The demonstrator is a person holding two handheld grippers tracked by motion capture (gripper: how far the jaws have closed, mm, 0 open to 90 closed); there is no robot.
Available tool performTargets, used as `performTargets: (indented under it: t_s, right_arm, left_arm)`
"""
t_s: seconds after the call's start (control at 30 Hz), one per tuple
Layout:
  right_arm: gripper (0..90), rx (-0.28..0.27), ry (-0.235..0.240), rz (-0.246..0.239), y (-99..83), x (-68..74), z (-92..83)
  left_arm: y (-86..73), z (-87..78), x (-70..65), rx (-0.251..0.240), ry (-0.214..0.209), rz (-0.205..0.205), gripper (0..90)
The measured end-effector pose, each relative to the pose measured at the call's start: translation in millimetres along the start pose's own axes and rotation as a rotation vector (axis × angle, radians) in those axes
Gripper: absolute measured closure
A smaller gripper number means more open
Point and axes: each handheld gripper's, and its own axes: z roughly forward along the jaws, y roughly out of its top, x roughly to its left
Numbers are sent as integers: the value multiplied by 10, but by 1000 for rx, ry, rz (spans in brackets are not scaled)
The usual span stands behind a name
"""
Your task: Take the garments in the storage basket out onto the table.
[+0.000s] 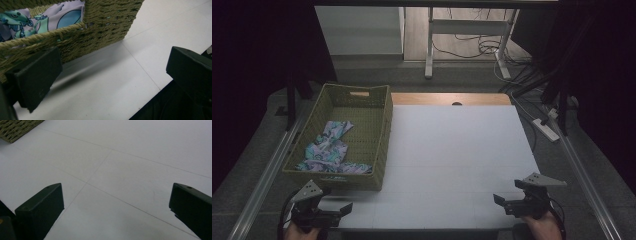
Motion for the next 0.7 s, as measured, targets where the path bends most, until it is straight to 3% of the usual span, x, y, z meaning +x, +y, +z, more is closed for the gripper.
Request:
performTargets:
  t_s: [0.07, 0.2, 0.37, 0.57, 0.7]
  right_arm:
    - [0, -17, 7, 13, -5, -7, -21]
    - [29, 36, 32, 8, -24, -11, -39]
    - [30, 42, 45, -4, -19, -1, -28]
    - [0, 36, 5, 20, -21, -12, -29]
    - [0, 42, 5, 22, -21, -16, -22]
  left_arm:
    - [4, 8, -12, 9, 7, 10, 0]
    - [19, 39, -49, 39, 21, 39, 0]
    - [28, 60, -66, 58, 28, 53, 0]
    - [29, 59, -61, 58, 22, 51, 0]
    - [30, 57, -60, 56, 12, 54, 0]
